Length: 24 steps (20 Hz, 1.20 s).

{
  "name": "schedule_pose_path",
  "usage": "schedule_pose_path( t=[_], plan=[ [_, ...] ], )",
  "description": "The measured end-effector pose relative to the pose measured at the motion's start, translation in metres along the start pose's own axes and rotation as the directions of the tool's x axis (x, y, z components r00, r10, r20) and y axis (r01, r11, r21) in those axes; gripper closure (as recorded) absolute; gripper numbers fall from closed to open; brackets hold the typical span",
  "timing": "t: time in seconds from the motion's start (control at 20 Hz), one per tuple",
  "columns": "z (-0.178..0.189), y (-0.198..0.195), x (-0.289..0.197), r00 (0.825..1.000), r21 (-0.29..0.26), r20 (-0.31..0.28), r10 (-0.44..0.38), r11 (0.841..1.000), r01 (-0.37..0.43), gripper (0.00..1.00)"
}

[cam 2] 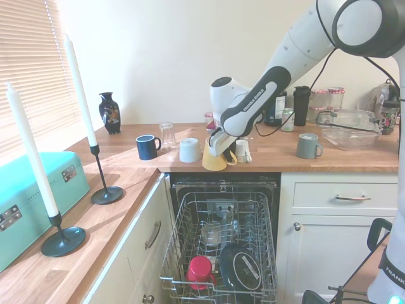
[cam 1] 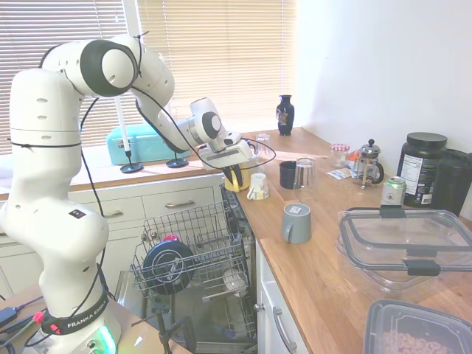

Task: Unload the yellow mug from the dishwasher

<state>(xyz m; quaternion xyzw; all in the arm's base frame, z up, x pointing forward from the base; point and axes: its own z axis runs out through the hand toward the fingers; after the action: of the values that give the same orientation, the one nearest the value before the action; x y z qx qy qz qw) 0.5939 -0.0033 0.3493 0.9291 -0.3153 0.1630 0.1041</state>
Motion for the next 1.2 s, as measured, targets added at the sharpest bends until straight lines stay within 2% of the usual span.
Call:
schedule_pose_path(
  t=[0.5,0.85,0.9,1.0,1.2],
  plan=[
    [0.008,0.023,0.022,0.995,-0.005,0.05,0.085,0.996,-0.085,1.0],
    [0.004,0.005,0.053,0.992,-0.028,0.071,0.107,0.994,-0.105,1.0],
    [0.004,0.002,0.055,0.989,-0.037,0.094,0.115,0.993,-0.112,0.0],
    [0.008,-0.002,0.059,0.983,-0.065,0.13,0.128,0.991,-0.121,0.0],
    [0.017,-0.005,0.068,0.981,-0.085,0.137,0.139,0.988,-0.128,0.0]
  ],
)
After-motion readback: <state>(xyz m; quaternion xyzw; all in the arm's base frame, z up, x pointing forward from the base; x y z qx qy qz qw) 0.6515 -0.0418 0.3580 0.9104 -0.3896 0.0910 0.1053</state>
